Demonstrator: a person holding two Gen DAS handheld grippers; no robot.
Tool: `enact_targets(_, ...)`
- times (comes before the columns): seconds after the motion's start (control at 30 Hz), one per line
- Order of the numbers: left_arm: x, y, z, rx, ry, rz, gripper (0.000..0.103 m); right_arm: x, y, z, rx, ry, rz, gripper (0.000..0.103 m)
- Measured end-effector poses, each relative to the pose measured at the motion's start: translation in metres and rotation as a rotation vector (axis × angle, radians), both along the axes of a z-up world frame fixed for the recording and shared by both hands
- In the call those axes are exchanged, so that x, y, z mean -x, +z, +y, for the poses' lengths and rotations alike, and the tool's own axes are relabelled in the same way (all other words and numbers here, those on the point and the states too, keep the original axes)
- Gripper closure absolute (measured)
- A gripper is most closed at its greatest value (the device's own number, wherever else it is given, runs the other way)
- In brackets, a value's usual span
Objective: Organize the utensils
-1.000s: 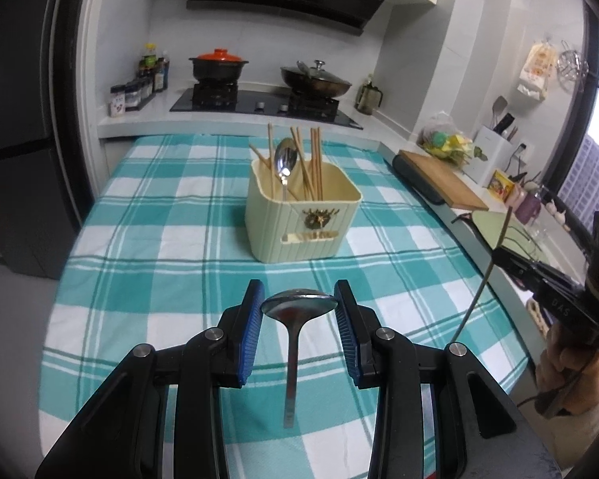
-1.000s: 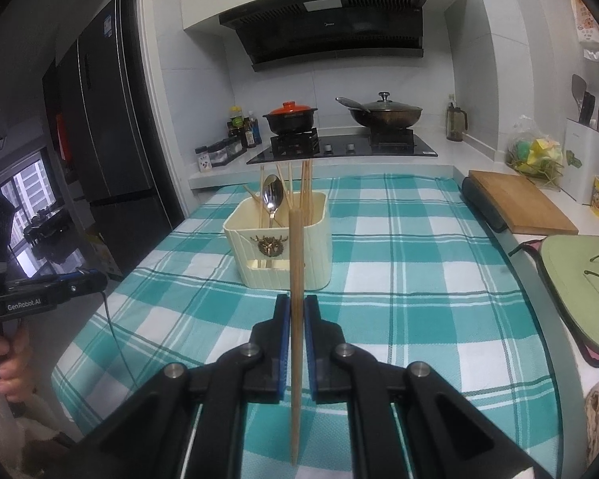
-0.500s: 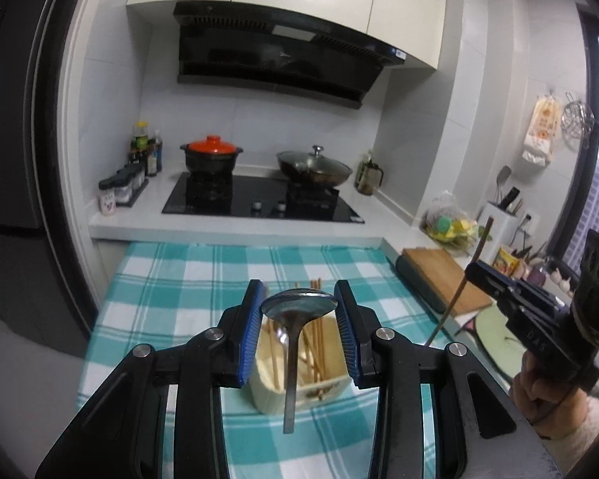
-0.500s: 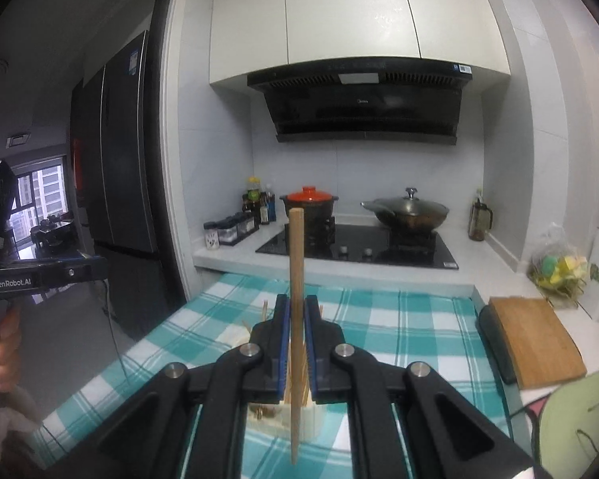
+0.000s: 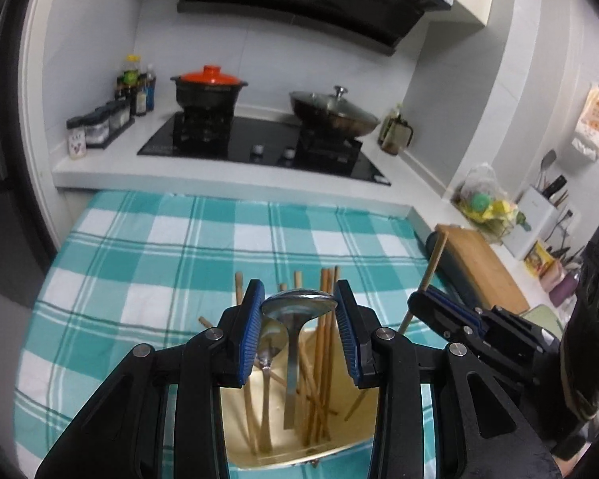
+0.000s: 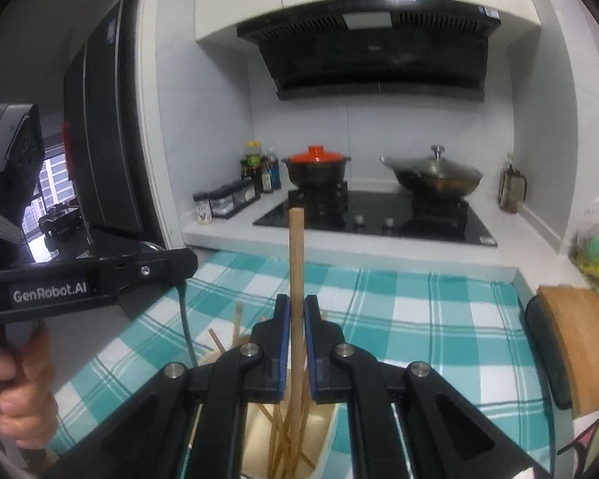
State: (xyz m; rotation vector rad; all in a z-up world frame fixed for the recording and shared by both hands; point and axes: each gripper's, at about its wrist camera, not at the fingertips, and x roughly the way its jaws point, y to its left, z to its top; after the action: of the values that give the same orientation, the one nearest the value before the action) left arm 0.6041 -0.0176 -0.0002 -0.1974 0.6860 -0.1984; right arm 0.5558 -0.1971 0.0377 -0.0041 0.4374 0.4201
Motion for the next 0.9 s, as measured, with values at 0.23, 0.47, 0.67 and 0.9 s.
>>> enact_targets(0.23,-0.019,-0.049,-0.015,-0.068,0.004,0.095,0.066,-0.037,-0.057,-0.008,0.013,-0.030,0.173,0.095)
enact_targets(0.47,0.010,-0.025,0.001,-0.106,0.026,0.025,0.046,-0.040,-0.056,-0.020,-0.022,-0.102,0.172,0.089)
enact_targets(0.67,0.106,0.008,0.015,-0.250,0.076,-0.133,0.003,0.020,-0.020,-0.039,-0.050,-0.110,0.109,0.059)
enact_targets(0.9,0.204,-0.005,0.003,-0.399,0.191,-0.123,0.000,0.138,-0.018,-0.041,-0.031,-0.131,0.053,0.044)
